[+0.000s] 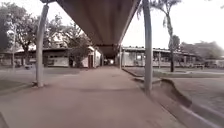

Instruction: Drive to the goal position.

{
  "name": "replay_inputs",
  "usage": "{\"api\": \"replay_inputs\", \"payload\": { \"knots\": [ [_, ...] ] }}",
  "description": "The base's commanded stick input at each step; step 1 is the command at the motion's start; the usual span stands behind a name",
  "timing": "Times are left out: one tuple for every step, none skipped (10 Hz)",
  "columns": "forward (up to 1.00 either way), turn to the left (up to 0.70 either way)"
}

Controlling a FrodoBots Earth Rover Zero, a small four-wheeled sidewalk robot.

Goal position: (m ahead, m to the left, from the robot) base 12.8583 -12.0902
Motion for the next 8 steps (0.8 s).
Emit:
{"api": "replay_inputs", "payload": {
  "knots": [
    [0.70, 0.00],
    [0.70, 0.00],
    [0.70, 0.00],
    [0.70, 0.00],
    [0.70, 0.00],
    [0.70, 0.13],
    [0.70, 0.30],
    [0.70, 0.31]
  ]
}}
